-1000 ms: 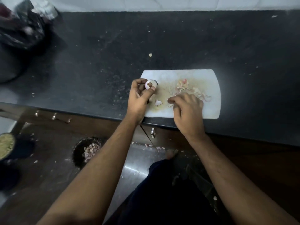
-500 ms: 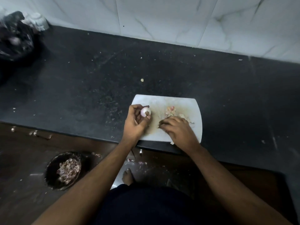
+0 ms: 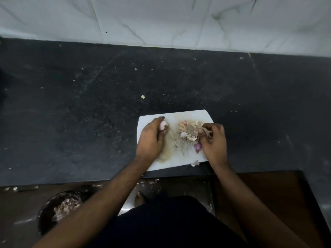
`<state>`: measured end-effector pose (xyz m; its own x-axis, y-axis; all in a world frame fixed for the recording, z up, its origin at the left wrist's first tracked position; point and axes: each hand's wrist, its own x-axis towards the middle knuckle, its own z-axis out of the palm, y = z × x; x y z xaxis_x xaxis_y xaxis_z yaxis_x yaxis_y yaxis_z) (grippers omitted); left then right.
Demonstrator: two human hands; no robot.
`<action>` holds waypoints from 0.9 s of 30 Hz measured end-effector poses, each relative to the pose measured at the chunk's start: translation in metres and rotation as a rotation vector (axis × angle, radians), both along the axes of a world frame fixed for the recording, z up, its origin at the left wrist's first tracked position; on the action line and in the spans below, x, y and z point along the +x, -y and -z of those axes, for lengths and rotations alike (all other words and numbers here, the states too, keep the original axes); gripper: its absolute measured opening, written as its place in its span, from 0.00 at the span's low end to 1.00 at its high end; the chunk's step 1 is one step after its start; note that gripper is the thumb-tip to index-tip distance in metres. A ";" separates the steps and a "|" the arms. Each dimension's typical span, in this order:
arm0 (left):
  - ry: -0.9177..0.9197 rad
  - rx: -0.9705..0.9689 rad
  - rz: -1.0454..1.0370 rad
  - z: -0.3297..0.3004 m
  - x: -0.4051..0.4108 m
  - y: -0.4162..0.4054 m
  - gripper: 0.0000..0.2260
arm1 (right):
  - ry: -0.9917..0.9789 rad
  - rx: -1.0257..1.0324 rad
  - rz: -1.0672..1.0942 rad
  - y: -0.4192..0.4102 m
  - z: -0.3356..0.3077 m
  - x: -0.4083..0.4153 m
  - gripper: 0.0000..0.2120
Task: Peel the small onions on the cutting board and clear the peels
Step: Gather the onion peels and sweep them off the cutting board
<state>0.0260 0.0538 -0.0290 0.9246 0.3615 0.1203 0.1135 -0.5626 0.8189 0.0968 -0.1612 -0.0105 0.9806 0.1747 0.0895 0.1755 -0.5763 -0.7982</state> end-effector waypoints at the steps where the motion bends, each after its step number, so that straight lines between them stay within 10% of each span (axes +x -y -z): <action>1: -0.007 0.002 0.008 0.003 0.003 -0.001 0.18 | -0.003 -0.049 -0.024 0.000 0.003 0.003 0.16; 27: -0.035 0.268 0.235 0.006 0.023 -0.018 0.22 | 0.389 -0.492 -1.064 -0.005 0.023 0.015 0.27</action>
<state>0.0488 0.0722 -0.0349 0.9839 0.0987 0.1491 -0.0192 -0.7709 0.6366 0.1116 -0.1563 -0.0340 0.2526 0.9666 0.0427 0.9179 -0.2254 -0.3267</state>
